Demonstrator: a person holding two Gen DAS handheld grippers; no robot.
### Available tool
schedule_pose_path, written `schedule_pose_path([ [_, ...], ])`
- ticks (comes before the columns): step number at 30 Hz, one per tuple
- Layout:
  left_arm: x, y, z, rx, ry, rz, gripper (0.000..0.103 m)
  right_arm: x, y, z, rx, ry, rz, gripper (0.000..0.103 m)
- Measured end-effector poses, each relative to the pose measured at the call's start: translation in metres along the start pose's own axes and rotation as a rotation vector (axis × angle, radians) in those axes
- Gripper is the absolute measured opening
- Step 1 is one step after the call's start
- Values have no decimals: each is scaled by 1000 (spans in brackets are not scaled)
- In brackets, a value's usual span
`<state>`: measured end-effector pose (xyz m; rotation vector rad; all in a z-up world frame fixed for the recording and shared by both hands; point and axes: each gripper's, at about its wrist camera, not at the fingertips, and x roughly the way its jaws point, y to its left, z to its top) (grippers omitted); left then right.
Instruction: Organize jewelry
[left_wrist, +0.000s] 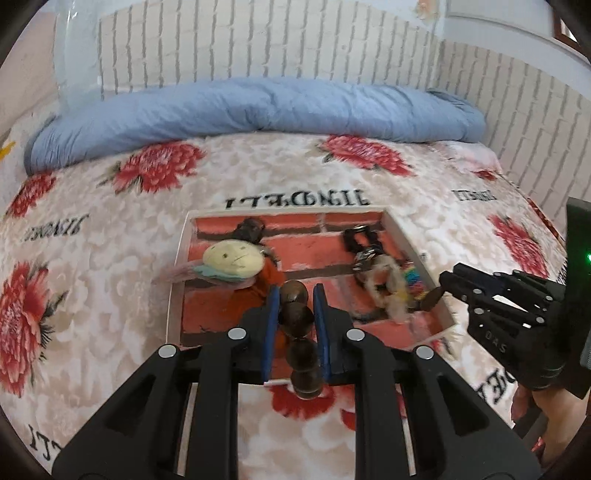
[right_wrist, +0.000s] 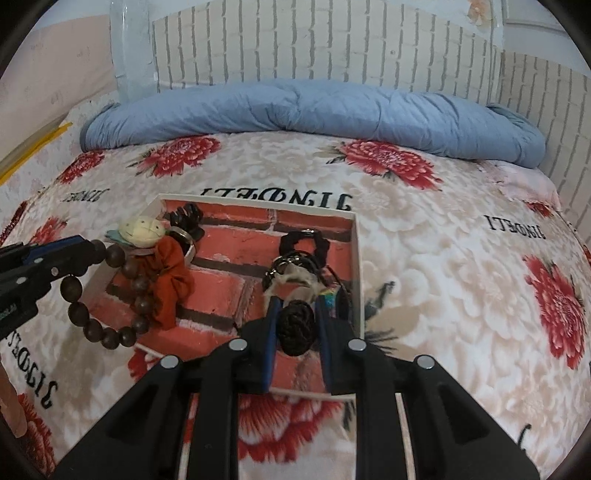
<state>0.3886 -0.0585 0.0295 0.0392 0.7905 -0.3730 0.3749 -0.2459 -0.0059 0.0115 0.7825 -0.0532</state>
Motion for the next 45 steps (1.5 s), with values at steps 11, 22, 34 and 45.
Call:
schedule_pose_path([
  [11,61,55,-27,-37,50,165,18,66,9,-23,-3,28,-31,20],
  [22,81,54,-30,1,37,238,20,83,14,-26,-11,44,-80,20],
  [34,29,49,-34,-26,-35,205,91,52,27,-31,-70,-19,-42,74],
  [45,-63,33,-73,-37,-120,200,98,-31,12,-55,15,-91,-6,94],
])
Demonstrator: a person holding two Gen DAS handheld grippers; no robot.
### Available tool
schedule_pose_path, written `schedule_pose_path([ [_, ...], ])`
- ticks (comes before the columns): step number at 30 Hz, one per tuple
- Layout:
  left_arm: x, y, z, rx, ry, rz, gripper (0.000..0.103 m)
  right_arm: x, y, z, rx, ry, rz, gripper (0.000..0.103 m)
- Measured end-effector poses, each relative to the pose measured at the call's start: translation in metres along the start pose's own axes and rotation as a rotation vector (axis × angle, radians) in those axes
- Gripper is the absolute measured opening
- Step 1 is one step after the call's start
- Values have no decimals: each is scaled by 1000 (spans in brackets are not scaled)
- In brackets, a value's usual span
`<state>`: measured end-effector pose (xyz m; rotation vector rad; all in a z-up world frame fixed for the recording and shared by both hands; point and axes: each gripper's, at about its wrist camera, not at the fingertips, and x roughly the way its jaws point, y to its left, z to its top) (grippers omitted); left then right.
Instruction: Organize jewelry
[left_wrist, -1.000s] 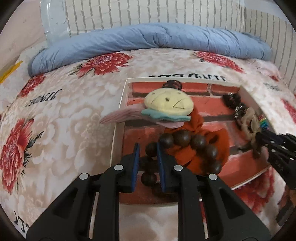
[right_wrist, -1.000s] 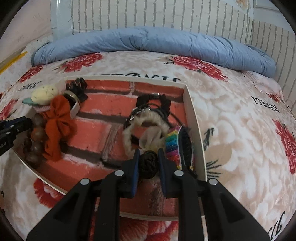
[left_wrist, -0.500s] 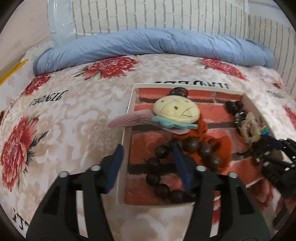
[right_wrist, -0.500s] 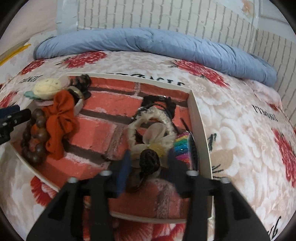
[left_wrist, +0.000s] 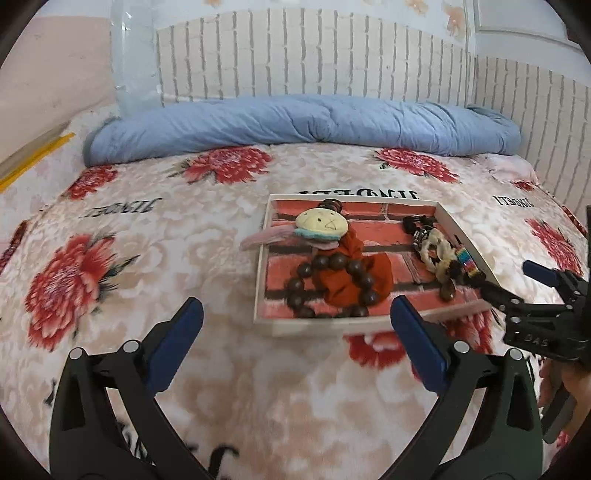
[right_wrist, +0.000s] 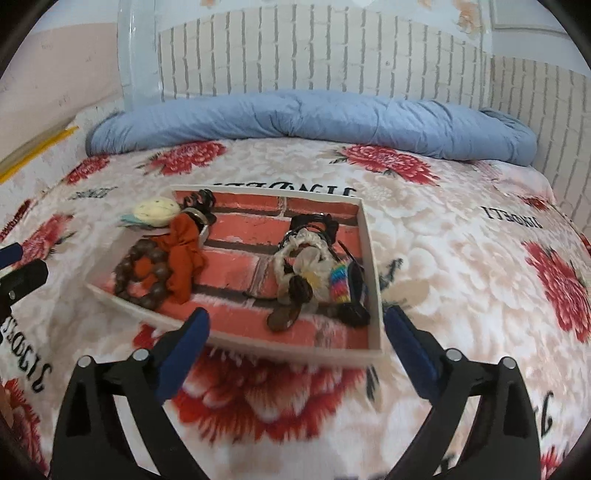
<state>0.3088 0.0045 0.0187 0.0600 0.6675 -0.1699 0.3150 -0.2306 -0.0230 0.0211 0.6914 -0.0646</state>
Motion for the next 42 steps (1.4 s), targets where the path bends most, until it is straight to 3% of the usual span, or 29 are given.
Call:
schedule_pose_path([
  [5,-39,-2,-29,-42,-25,-9,98,-53,-8,-32,27,-52,-20,96],
  [11,-82,-10,-73,-96,-67,35,98,-104,-18,-71,56,-109,-30,97],
  [18,-117,-28,-110,-89,-148,68,98,-148,-17,-111,36,-191,-53,98],
  [23,-125,-39,-131,-59,-196,95,98,-152,-21,-130,43,-210,-59,98],
  [42,-99,-51,-149,-21,-175,108,98,-138,-19,-150,50,-216,-66,98],
])
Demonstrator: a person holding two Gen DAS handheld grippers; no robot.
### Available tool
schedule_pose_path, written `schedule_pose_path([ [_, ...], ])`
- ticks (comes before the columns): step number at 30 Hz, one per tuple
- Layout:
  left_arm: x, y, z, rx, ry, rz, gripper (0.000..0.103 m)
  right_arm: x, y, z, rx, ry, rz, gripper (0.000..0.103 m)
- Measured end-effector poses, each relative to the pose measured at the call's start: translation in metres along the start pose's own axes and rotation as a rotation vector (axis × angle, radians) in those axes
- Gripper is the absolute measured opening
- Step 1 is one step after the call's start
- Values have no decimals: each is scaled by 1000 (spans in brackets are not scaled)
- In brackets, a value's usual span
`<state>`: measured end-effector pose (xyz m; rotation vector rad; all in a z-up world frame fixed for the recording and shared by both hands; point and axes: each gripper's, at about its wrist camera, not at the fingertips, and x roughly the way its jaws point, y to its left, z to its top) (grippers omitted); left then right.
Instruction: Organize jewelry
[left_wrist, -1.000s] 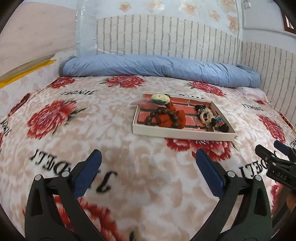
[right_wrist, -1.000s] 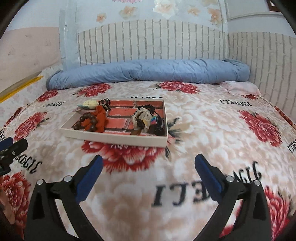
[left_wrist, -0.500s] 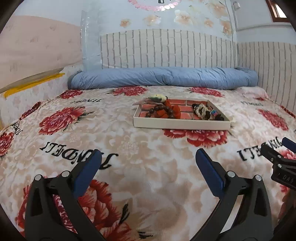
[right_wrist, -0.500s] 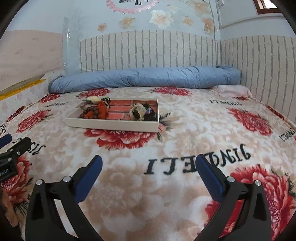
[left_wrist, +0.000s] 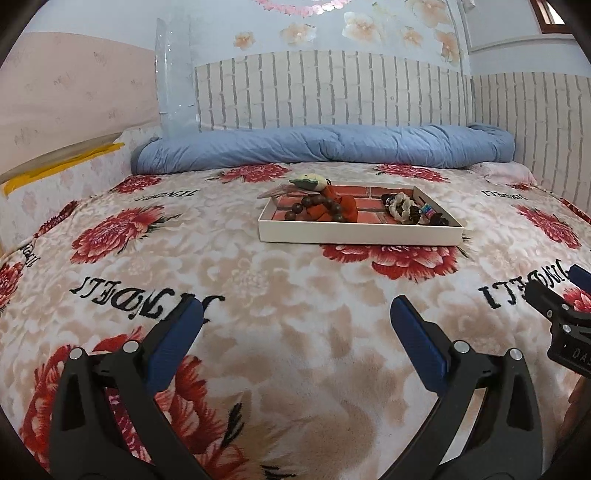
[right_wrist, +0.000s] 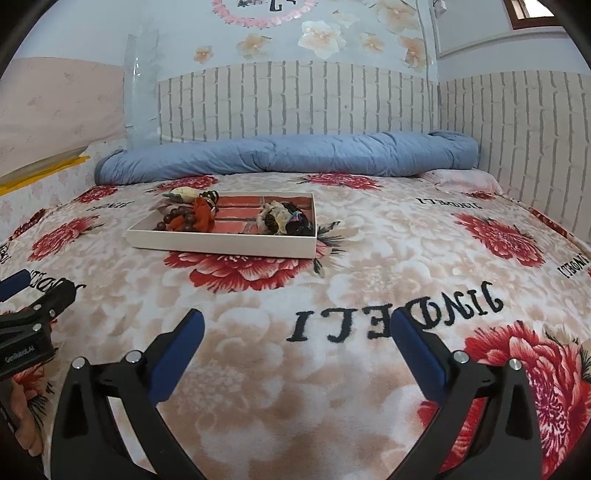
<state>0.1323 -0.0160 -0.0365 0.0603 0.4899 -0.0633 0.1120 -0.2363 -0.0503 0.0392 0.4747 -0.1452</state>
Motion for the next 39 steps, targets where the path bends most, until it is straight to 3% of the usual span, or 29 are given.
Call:
schedule_pose_path([
  [10,-7,-8,-2,35,-40,13,98,1,-3,0,12,3,-14,98],
  [39,-2,-6,-3,17,-9,-7,98,-1,-2,0,5,-5,-17,98],
])
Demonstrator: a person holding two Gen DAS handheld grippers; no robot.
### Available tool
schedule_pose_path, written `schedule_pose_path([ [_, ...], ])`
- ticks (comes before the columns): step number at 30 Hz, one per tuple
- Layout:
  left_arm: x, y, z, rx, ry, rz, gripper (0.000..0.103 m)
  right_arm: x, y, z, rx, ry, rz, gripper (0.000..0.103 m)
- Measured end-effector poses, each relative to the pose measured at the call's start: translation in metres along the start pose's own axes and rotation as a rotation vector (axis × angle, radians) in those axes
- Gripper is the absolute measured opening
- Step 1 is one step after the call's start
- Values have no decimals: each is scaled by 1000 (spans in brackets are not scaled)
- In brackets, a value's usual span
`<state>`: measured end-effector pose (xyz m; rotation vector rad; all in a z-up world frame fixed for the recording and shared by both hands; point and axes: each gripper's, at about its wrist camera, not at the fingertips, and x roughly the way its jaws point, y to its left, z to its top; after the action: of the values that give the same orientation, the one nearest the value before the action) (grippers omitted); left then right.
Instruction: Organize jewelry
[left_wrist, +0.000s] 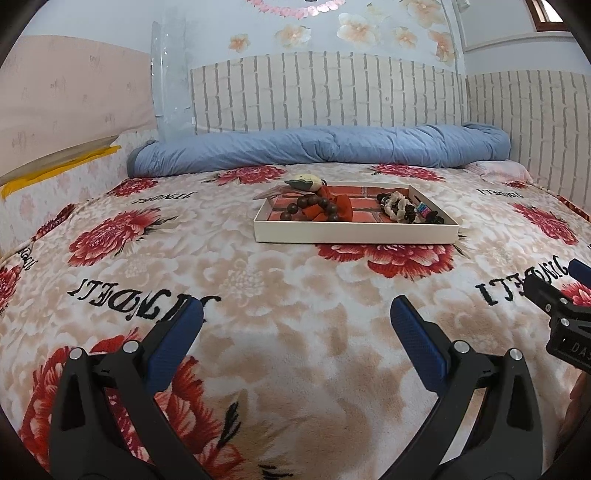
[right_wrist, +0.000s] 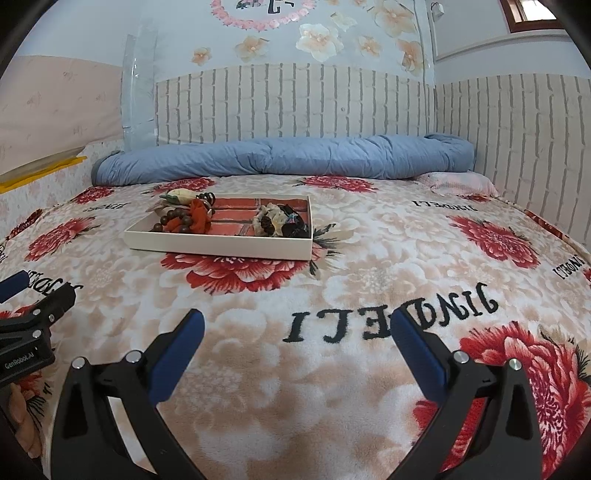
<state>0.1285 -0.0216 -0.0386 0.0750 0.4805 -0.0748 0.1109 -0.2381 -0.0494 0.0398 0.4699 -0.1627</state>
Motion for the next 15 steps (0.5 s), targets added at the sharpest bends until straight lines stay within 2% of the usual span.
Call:
schedule_pose_path([
  [15,1,1,0,-5,2,-4,98,0,0,0,-3,-1,0,98],
])
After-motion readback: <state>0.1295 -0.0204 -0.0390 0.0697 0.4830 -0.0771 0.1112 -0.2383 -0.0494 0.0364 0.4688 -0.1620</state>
